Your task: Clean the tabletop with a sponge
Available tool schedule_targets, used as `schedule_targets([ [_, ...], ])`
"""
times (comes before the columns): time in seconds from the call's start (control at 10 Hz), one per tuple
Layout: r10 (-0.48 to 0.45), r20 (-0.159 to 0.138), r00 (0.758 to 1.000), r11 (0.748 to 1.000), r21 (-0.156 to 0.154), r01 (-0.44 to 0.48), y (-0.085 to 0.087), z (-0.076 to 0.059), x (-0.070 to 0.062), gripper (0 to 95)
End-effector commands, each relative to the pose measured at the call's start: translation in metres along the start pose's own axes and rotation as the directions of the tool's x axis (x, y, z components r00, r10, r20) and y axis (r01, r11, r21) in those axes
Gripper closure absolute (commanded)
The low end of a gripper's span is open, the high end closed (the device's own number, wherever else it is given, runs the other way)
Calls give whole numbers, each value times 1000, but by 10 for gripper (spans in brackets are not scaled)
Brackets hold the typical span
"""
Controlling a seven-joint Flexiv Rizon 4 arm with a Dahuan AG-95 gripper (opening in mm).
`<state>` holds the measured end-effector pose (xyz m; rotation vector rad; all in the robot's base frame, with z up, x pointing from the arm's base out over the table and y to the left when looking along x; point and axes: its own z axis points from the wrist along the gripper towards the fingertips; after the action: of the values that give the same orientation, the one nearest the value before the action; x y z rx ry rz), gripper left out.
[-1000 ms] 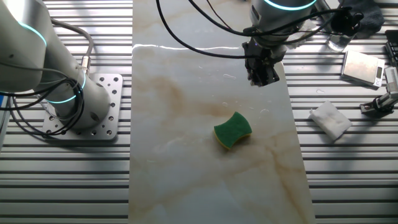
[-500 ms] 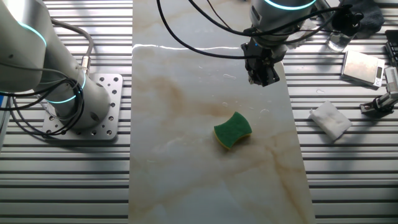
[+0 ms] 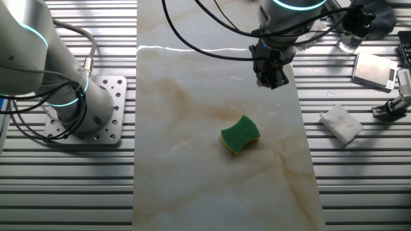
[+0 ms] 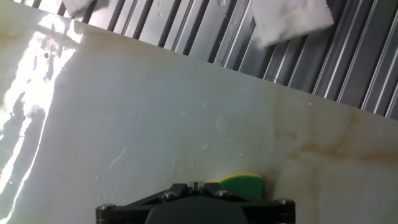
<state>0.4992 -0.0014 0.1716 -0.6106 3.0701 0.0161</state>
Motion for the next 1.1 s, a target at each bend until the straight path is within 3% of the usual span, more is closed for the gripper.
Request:
schedule_targets([
  [0.1, 0, 0, 1000, 1000, 0, 0, 0, 0, 0, 950],
  [1.0, 0, 0, 1000, 1000, 0, 0, 0, 0, 0, 950],
  [1.1, 7, 39, 999, 999, -43, -5, -45, 82, 37, 950],
])
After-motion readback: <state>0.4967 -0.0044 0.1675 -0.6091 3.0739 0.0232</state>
